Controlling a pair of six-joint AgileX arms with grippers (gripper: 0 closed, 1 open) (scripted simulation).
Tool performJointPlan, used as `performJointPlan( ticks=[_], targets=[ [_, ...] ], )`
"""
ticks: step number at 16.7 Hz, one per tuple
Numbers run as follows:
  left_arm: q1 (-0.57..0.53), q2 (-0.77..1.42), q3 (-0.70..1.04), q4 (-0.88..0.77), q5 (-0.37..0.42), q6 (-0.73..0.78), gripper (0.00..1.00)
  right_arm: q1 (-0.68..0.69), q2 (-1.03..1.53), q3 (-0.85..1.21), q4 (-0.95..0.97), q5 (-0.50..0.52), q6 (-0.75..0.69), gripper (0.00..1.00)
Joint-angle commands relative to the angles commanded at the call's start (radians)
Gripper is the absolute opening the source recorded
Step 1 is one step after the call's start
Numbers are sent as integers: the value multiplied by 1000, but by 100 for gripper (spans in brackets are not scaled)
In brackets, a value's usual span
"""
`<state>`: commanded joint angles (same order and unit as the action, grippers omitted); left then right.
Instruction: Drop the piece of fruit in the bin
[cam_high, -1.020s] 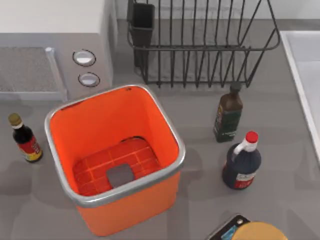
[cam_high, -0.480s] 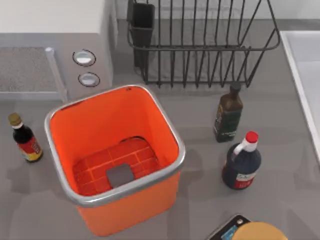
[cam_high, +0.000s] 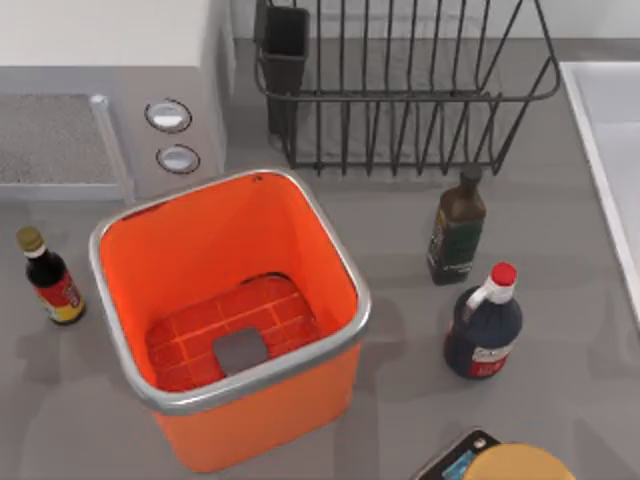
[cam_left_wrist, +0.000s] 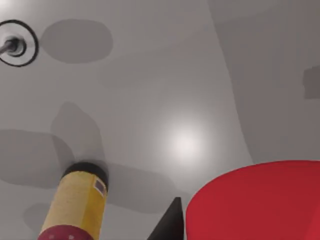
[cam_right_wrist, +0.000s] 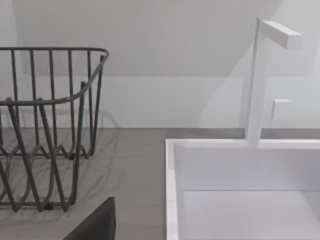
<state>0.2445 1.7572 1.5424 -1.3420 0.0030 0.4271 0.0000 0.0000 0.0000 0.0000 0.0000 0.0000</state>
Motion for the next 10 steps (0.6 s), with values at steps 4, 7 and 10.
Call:
performJointPlan(
  ticks=[4, 7, 10],
  targets=[
    [-73, -62, -26, 41, 28, -184, 0, 0, 0, 0, 0, 0, 0, 100],
    [-155, -107, -56, 77, 55, -427, 0, 0, 0, 0, 0, 0, 0, 100],
    [-248, -138, -83, 107, 83, -732, 0, 0, 0, 0, 0, 0, 0, 100]
  ],
)
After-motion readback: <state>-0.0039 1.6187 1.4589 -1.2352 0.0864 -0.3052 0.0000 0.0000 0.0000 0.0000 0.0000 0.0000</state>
